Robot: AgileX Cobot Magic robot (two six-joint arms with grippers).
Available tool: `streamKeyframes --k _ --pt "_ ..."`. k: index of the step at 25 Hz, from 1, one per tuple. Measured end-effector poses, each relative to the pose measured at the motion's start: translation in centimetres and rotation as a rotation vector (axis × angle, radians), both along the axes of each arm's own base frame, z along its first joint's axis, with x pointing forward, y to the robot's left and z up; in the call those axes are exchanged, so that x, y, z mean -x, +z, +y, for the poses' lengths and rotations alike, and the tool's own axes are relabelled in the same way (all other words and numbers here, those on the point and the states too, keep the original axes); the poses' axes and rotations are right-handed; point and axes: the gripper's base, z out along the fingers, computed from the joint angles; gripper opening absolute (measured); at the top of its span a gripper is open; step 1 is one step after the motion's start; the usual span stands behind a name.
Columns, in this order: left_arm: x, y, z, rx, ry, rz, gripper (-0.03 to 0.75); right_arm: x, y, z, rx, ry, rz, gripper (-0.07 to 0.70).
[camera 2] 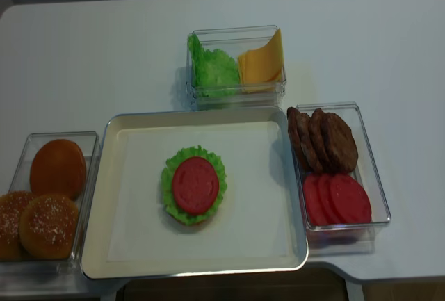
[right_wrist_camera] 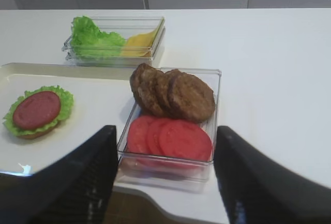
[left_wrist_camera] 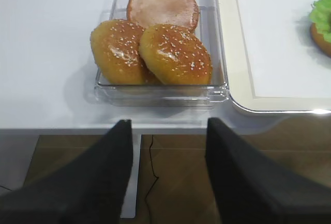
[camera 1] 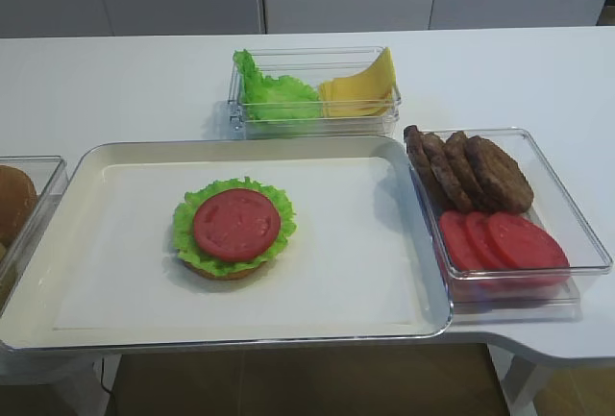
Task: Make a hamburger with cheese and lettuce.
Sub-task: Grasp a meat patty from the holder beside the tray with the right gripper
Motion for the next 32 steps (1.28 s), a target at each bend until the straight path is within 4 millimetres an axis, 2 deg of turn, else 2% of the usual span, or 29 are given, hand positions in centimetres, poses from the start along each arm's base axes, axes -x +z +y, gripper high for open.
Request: streamKeyframes --k 4,12,19,23,28,32 --pt "0.0 0.0 0.0 0.000 0.000 0.000 0.344 -3.1 1.6 0.2 -0.004 -0.016 0.061 0.440" --pt "0.0 0.0 0.0 0.000 0.000 0.000 0.344 -9.9 3.2 1.4 -0.019 0.016 0.221 0.440" --pt "0.0 0.0 0.0 0.000 0.000 0.000 0.344 -15.7 6.5 2.3 0.027 0.079 0.235 0.439" --pt "0.0 0.0 0.0 0.000 0.000 0.000 0.344 -18.7 7.8 2.9 -0.007 0.091 0.259 0.439" --pt "0.0 0.0 0.0 0.000 0.000 0.000 0.344 -22.2 8.2 3.7 -0.054 0.100 0.358 0.438" --pt "0.0 0.0 0.0 0.000 0.000 0.000 0.344 -24.6 7.9 6.1 0.008 0.131 0.432 0.422"
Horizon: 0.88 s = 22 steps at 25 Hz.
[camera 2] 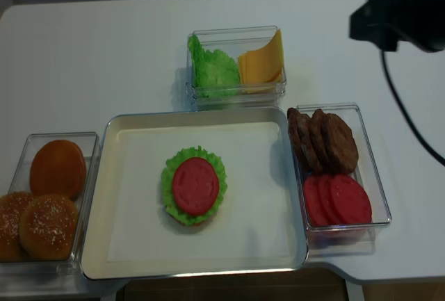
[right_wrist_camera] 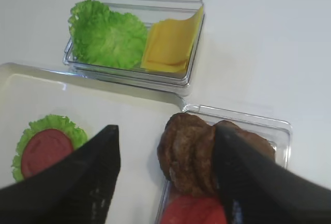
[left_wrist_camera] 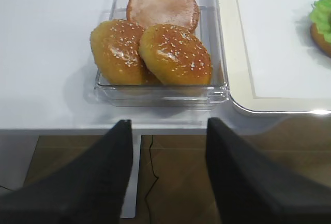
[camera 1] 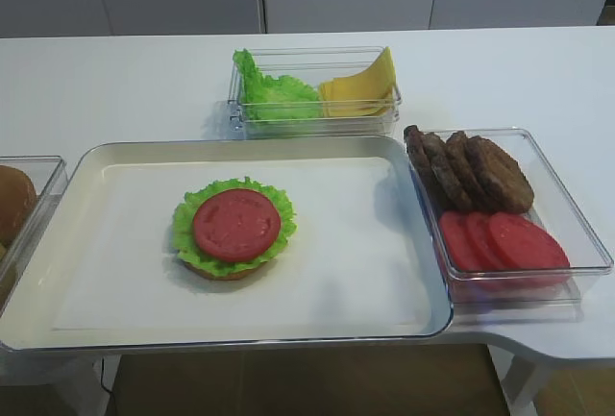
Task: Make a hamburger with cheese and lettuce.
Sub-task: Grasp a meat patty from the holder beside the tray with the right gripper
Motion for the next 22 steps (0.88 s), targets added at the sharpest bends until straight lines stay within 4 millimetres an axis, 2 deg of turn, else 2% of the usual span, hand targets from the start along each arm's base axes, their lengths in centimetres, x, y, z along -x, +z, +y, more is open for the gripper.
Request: streamKeyframes --k 4,10,13,17,22 --pt "0.0 0.0 0.0 0.000 0.000 0.000 0.344 -1.8 -1.1 3.6 0.089 0.035 0.075 0.421" --pt "0.0 0.0 0.0 0.000 0.000 0.000 0.344 -4.0 -4.3 8.8 0.236 0.038 0.202 0.421" --pt "0.0 0.0 0.0 0.000 0.000 0.000 0.344 -4.8 -5.8 10.7 0.321 0.023 0.246 0.420" --pt "0.0 0.0 0.0 0.000 0.000 0.000 0.344 -5.8 -7.5 12.7 0.388 0.012 0.302 0.396" --pt "0.0 0.0 0.0 0.000 0.000 0.000 0.344 -6.5 -9.0 12.9 0.466 -0.060 0.370 0.377"
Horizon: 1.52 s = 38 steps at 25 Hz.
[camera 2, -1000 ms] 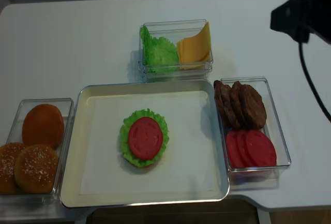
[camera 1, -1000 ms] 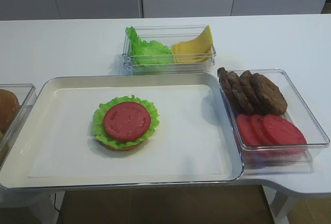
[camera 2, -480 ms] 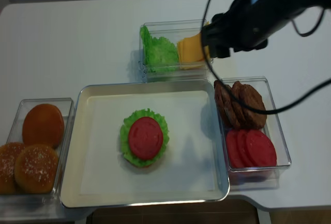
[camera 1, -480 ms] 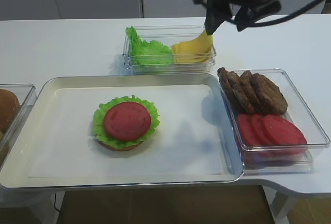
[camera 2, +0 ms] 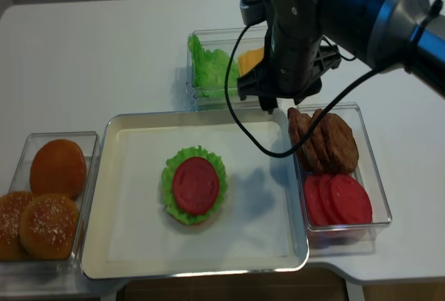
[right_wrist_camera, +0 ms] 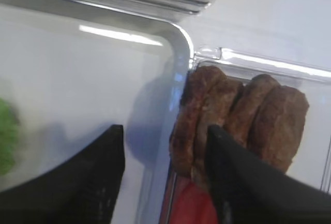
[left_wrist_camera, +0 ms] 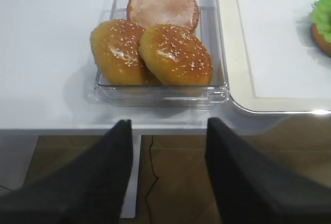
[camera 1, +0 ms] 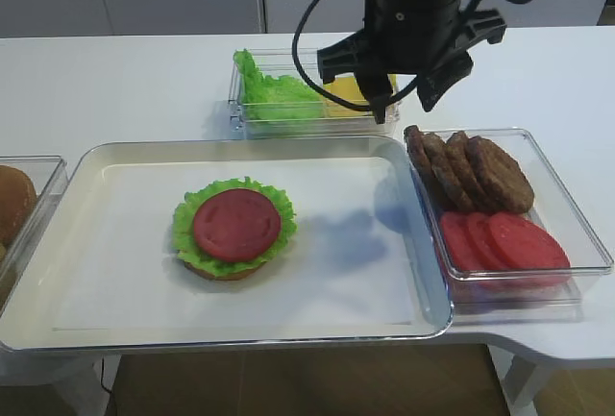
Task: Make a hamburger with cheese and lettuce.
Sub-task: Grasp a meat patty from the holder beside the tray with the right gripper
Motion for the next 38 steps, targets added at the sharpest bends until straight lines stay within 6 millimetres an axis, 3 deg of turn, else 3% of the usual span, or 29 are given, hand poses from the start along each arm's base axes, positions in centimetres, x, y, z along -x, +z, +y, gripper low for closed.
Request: streamKeyframes --k 16,38 --pt "0.0 0.0 0.0 0.000 0.000 0.000 0.344 -1.3 -3.2 0.6 0.069 -0.058 0.056 0.365" --pt "0.0 0.0 0.0 0.000 0.000 0.000 0.344 -2.0 -4.3 0.5 0.131 -0.072 0.035 0.333"
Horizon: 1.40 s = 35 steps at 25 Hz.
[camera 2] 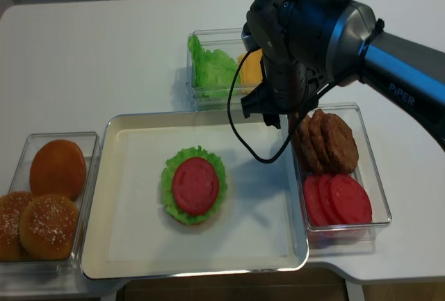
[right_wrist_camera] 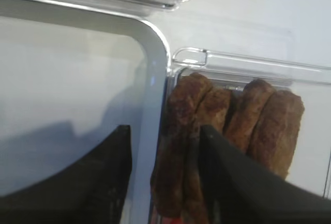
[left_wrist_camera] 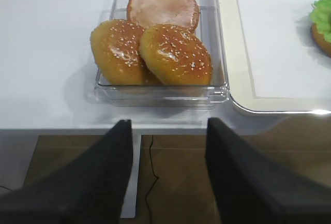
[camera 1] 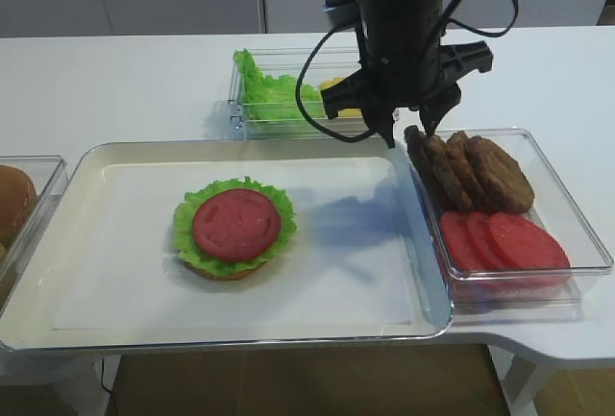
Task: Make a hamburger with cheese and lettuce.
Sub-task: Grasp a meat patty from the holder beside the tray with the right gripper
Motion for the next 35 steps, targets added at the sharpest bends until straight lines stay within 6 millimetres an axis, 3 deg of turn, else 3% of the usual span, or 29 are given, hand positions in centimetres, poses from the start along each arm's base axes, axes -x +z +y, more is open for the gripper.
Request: streamKeyframes --k 18,35 --pt "0.00 0.00 0.00 0.000 0.000 0.000 0.344 -0.11 -0.28 0.03 0.007 -0.004 0.002 0.081" --pt "0.00 0.00 0.00 0.000 0.000 0.000 0.344 -0.11 -0.10 -0.05 0.007 -0.016 -0.008 0.072"
